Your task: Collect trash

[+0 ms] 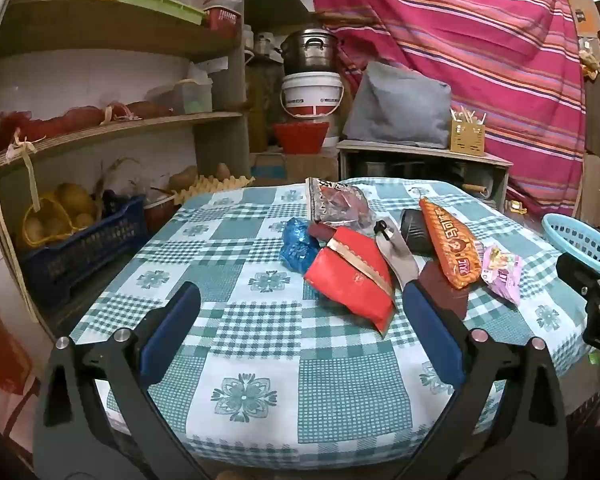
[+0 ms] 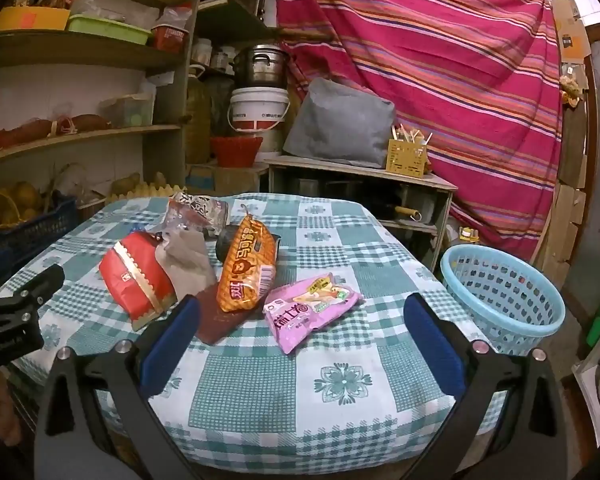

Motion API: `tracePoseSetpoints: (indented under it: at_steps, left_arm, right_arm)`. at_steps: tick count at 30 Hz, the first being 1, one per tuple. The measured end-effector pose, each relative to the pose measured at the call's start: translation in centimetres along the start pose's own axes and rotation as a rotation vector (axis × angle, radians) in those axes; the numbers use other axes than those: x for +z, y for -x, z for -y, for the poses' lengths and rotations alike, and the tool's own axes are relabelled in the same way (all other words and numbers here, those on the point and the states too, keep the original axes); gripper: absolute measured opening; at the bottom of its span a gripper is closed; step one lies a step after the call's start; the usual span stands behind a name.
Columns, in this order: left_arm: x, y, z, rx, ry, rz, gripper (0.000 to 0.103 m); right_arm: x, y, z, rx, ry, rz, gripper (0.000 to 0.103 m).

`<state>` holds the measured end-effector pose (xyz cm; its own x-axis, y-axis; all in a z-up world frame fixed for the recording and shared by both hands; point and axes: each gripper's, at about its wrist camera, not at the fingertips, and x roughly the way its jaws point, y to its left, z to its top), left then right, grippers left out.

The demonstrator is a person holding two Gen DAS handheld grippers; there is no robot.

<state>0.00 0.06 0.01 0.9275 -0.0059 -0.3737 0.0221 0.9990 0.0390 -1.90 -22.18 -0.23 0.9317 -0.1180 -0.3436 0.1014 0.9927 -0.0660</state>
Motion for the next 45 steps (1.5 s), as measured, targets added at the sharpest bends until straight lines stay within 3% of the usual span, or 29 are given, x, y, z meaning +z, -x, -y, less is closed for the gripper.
tracePoseSetpoints:
  at_steps: [45]
  left_arm:
    - [-0.1,-0.5,-0.7,0.004,0.014,-0.01,0.098]
  right_arm:
    - [-0.2,-0.6,1.4,-0.007,-0.012,-0.003,0.099]
